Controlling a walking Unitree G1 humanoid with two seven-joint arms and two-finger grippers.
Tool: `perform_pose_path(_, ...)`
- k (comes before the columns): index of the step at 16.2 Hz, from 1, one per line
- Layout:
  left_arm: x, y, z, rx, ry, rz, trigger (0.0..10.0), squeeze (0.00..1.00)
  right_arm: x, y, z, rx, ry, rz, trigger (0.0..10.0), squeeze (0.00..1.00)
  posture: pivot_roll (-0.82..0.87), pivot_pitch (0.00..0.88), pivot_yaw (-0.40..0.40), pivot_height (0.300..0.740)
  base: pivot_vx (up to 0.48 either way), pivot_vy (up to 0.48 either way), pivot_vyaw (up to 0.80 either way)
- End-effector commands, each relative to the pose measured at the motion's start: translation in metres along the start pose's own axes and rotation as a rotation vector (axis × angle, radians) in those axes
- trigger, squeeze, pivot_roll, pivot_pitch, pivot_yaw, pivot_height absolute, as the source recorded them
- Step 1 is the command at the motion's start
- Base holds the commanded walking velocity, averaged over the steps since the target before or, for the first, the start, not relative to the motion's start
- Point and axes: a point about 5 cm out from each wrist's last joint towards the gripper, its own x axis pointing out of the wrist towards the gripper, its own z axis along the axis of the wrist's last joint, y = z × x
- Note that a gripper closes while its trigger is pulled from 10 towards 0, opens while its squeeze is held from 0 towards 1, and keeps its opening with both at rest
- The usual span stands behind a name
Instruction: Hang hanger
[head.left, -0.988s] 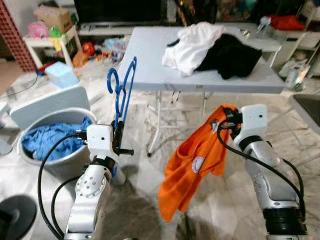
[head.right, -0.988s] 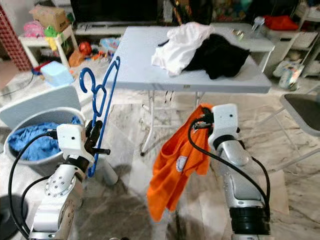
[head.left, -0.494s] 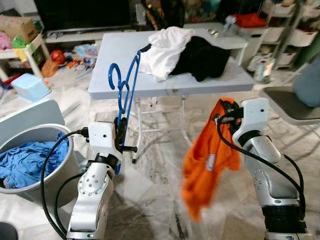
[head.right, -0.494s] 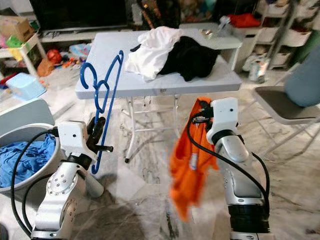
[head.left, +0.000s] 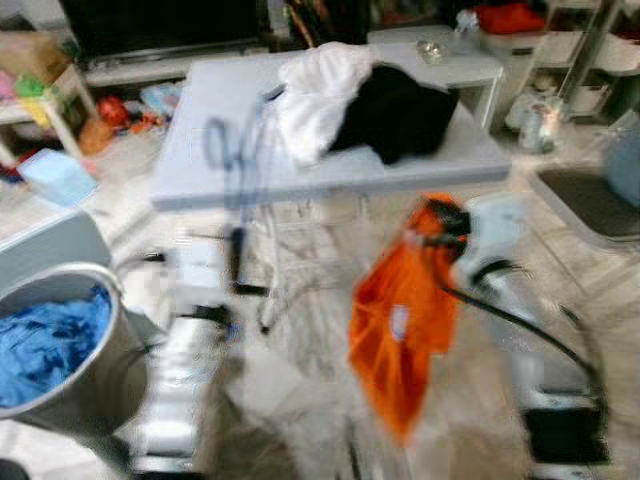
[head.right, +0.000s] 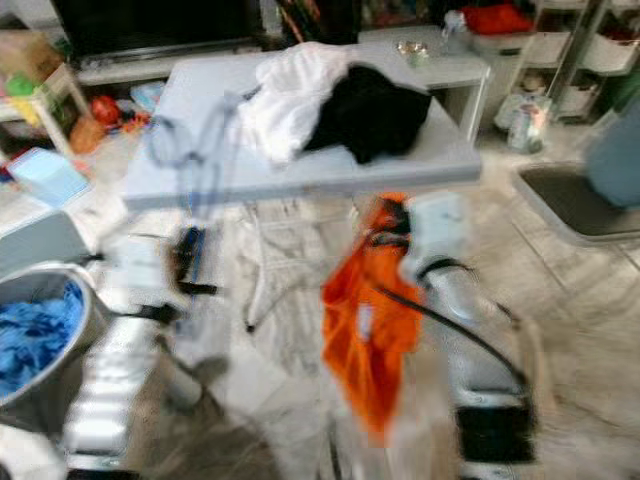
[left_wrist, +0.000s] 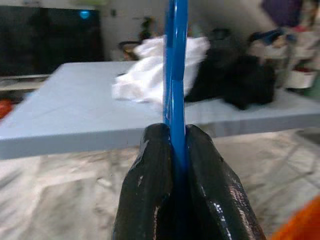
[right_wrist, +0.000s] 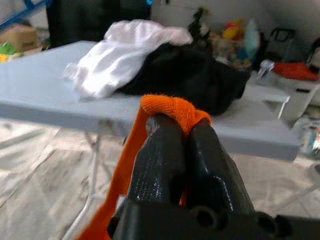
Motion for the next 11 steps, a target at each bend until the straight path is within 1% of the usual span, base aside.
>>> perform_pose_path(1, -0.0016, 0.0152, 0.0067, 0.028, -0.018, 0.049, 10.0, 0.0, 0.0053, 0.0147, 0.0137, 0.013, -0.065, 0.047, 10.0, 0.0, -0.12, 0.0, 0.028, 0.74, 0.446, 0.0, 0.0)
perform_pose_path(6, -0.0004, 0.0136, 0.0063, 0.022, -0.011, 0.049, 10.0, 0.0, 0.0043, 0.0142, 0.0131, 0.022, -0.064, 0.054, 10.0, 0.0, -0.12, 0.0, 0.03, 0.74, 0.441, 0.0, 0.0)
perform_pose_path(11, 0.0005, 0.0135, 0.0065, 0.024, -0.009, 0.05, 10.0, 0.0, 0.0051, 0.017, 0.0164, 0.018, -0.082, 0.077, 10.0, 0.0, -0.12, 0.0, 0.031, 0.74, 0.429, 0.0, 0.51)
